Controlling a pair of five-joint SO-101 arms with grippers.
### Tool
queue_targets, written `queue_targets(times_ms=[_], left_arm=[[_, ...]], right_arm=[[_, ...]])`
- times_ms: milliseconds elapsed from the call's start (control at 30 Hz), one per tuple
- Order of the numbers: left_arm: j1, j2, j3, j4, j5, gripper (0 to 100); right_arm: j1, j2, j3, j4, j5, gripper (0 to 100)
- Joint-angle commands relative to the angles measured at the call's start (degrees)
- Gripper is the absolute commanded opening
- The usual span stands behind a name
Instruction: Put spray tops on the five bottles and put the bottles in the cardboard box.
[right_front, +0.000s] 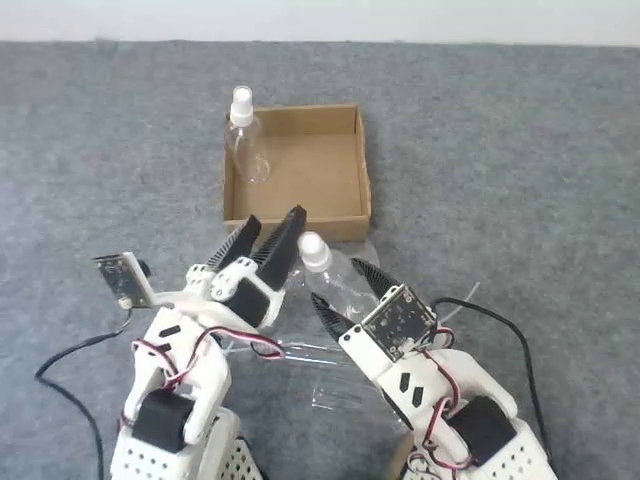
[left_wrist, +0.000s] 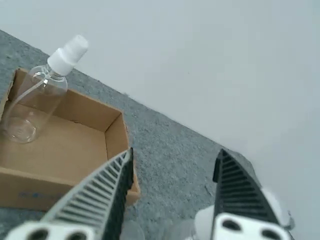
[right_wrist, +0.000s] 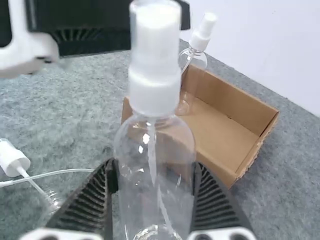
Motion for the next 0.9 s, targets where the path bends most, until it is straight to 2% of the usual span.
queue_targets(times_ms=[0, 167, 633, 867], left_arm=[[2.2, -0.7, -0.66, 0.26, -1.23, 25], [5.8, -0.7, -1.01, 3.78, -5.19, 25], [13.19, -0.7, -1.1, 7.03, -5.45, 25], [13.89, -0.7, -0.92, 7.12, -5.45, 25]], right_arm=[[0.48, -1.19, -3.96, -1.63, -0.35, 0.6], [0.48, -1.19, -2.2, -3.21, -0.26, 0.6], [0.66, -1.19, -0.35, -3.82, -0.18, 0.6], [4.09, -1.19, -0.44, -3.82, -0.26, 0.6]])
